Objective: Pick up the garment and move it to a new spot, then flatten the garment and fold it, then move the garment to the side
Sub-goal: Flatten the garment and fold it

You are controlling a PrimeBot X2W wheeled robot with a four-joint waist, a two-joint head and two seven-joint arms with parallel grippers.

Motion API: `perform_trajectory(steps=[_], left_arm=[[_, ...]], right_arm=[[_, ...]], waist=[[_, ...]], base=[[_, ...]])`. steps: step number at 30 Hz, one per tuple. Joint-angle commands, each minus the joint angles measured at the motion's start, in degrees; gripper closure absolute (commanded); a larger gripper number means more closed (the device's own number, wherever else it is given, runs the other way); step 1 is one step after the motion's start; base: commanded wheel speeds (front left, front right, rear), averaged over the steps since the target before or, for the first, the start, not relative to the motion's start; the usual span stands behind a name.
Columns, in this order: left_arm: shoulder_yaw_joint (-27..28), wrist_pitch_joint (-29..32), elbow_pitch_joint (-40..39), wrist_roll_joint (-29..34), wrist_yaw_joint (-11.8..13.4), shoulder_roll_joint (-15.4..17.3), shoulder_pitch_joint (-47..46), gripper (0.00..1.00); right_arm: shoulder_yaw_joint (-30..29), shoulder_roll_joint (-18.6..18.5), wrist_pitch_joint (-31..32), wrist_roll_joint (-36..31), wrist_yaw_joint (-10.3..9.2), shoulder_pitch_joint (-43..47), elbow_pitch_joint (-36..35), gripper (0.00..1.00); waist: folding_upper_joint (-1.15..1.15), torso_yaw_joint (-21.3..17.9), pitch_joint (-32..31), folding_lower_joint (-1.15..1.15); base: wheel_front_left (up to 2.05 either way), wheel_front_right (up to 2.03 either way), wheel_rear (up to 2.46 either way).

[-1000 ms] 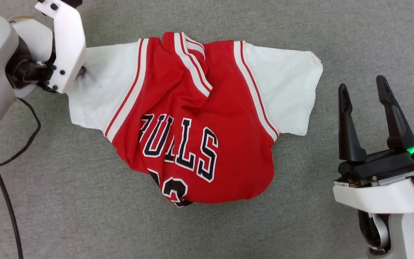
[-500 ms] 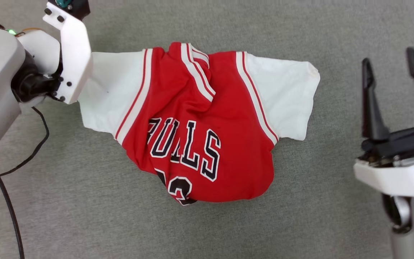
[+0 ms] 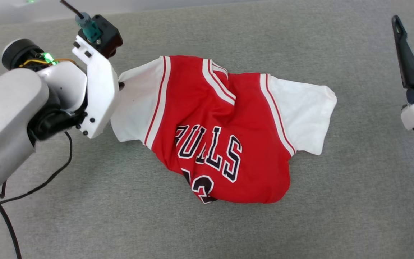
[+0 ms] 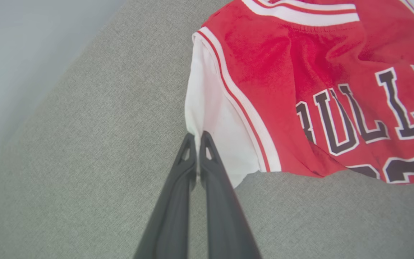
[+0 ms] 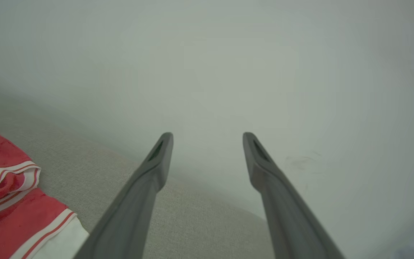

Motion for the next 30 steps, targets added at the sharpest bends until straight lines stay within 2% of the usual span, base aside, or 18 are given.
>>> perform_trajectory(steps=[1,7,14,18,21,27,30], left_arm=[[0.4,-0.8,-1.5,-0.3,0.8,0.4,1.3,1.0],[0.7,-2.2,-5.8,0.3,2.6,1.9,2.4,1.0],[1.4,-3.3,-8.0,1.0,3.5,2.2,1.3,1.0],[1.8,-3.8,-8.4,1.3,3.4,1.7,0.5,1.0],[2.2,-4.4,-8.6,1.6,3.1,1.0,-0.3,1.0],[2.9,-5.4,-8.0,1.8,2.6,0.1,-1.7,1.0],[3.1,-6.2,-7.3,1.9,2.3,-0.7,-1.9,1.0]], right_arm=[[2.5,-2.5,4.3,3.1,-0.04,-2.8,1.5,0.0],[13.8,-11.4,25.8,17.8,-0.04,-9.0,5.8,0.0],[25.2,-17.5,48.3,33.1,-0.04,-14.9,8.3,0.0],[28.1,-18.6,54.3,36.7,-0.04,-17.5,9.4,0.0],[29.6,-17.6,58.2,39.7,-0.04,-19.9,11.4,0.0],[31.7,-15.4,60.9,41.6,-0.04,-24.1,16.8,0.0],[35.6,-14.9,62.9,42.0,-0.01,-23.2,19.0,0.0]], waist=[[0.0,1.0,-0.4,0.0],[0.0,2.4,0.3,0.0],[0.0,4.3,2.6,0.0],[0.0,5.3,4.1,0.0],[0.0,6.3,6.0,0.0],[0.0,8.1,9.6,0.0],[0.0,8.8,10.6,0.0]], base=[[0.0,0.0,0.0],[0.0,0.0,0.0],[0.0,0.0,0.0],[0.0,0.0,0.0],[0.0,0.0,0.0],[0.0,0.0,0.0],[0.0,0.0,0.0]])
